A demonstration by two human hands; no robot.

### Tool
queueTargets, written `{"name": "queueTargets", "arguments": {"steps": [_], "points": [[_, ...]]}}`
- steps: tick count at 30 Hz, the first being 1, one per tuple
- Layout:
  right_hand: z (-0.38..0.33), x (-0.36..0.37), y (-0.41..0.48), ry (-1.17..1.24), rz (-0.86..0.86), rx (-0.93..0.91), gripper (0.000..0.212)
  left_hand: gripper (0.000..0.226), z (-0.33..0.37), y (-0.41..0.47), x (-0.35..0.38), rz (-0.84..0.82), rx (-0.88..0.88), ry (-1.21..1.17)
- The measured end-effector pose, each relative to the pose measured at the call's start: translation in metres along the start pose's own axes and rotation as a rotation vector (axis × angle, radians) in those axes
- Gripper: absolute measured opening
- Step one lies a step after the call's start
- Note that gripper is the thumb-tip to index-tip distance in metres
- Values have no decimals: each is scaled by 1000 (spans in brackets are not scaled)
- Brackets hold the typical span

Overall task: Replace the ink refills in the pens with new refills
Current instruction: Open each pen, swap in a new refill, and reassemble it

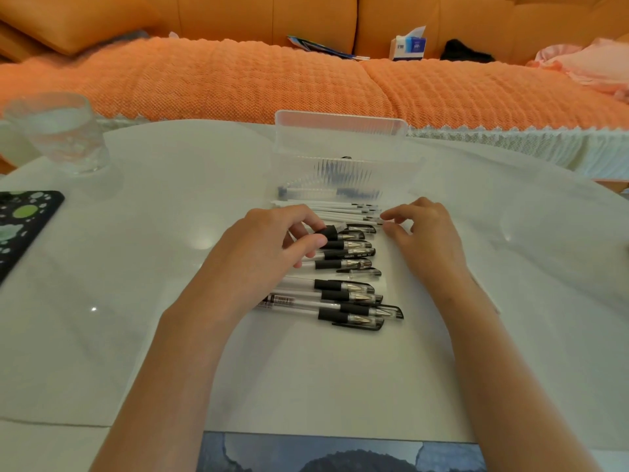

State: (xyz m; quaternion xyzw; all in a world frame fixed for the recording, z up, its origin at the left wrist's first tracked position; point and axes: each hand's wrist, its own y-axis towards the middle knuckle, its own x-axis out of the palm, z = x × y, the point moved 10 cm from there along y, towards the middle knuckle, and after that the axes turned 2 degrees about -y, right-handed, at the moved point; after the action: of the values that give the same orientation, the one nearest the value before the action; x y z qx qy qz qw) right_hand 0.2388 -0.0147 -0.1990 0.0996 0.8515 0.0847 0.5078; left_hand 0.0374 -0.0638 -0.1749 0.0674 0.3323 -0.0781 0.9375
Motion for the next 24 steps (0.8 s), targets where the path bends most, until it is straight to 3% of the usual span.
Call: {"name": "queueTargets", "arguments": {"steps": [13, 24], "points": [[-3, -2, 0, 58, -4, -21, 6, 6, -4, 0, -4, 22, -15, 2], [-1, -45, -12, 443, 81, -1, 14, 7, -12, 1, -26, 165, -51, -77]]}}
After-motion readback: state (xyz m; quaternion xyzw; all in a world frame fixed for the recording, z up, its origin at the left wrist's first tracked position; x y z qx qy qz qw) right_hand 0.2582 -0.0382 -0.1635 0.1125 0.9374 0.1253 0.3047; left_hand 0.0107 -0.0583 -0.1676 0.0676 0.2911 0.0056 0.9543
